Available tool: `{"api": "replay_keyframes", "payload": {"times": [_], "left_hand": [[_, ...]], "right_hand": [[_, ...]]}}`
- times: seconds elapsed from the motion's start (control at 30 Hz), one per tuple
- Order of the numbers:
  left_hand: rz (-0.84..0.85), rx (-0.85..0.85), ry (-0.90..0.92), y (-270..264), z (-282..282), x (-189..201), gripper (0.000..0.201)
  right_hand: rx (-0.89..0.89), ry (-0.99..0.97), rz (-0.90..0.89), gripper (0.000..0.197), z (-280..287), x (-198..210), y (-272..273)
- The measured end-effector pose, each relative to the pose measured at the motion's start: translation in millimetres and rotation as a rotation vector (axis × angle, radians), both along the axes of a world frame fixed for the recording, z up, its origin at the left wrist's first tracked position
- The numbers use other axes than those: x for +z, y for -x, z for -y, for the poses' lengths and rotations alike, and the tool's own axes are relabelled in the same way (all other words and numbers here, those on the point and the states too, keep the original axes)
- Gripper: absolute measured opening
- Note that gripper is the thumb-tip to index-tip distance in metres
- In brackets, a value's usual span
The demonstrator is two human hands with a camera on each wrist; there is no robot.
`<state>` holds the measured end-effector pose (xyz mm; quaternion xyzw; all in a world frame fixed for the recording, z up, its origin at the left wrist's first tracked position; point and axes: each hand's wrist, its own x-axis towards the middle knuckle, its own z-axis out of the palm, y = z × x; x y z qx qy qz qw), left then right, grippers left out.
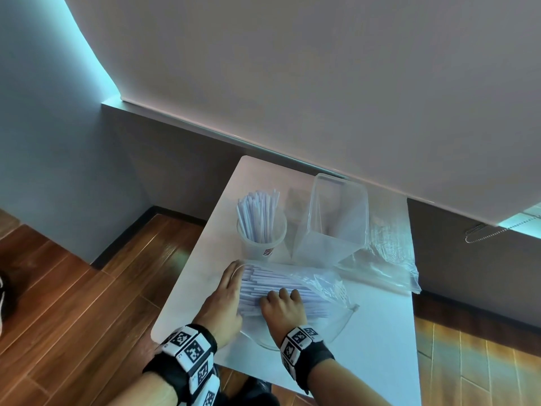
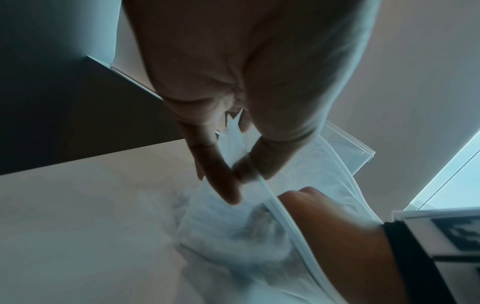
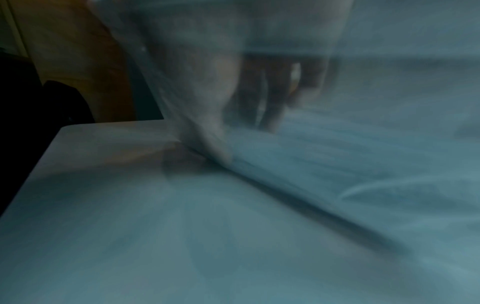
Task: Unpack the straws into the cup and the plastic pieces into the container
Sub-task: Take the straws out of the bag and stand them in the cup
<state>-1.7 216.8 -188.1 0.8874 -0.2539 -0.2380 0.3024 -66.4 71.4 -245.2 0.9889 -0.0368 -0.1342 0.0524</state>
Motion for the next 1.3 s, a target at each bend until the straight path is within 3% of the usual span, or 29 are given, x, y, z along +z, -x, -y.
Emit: {"api": "replay_keyframes", "payload": {"times": [0.57, 0.97, 1.1, 1.2, 1.3], "left_hand": [[0.014, -0.011, -0.004, -0.5, 0.0, -3.2, 0.094], [0.016, -0.011, 0.013, -1.5, 2.0, -2.2, 0.093], [0.001, 0.006, 0.004, -2.0, 1.1, -2.2, 0.094], [-0.010, 0.020, 0.003, -5.8, -1.7, -2.5, 0.096], [-0.018, 0.036, 0.013, -9.1, -2.3, -0.2, 0.096]], "right_hand": [[0.058, 0.059, 0.042, 0.019, -2.9, -8.3, 0.8], [0.002, 0.035, -0.003, 0.013, -9.0, -13.3, -8.2], [0.029, 0.011, -0.041, 0.017, -6.0, -15.3, -7.4], [0.044, -0.064, -0.118, 0.031, -1.8, -3.1, -8.8], [-0.026, -0.207, -0.060, 0.028, 7.5, 5.1, -13.0]]}}
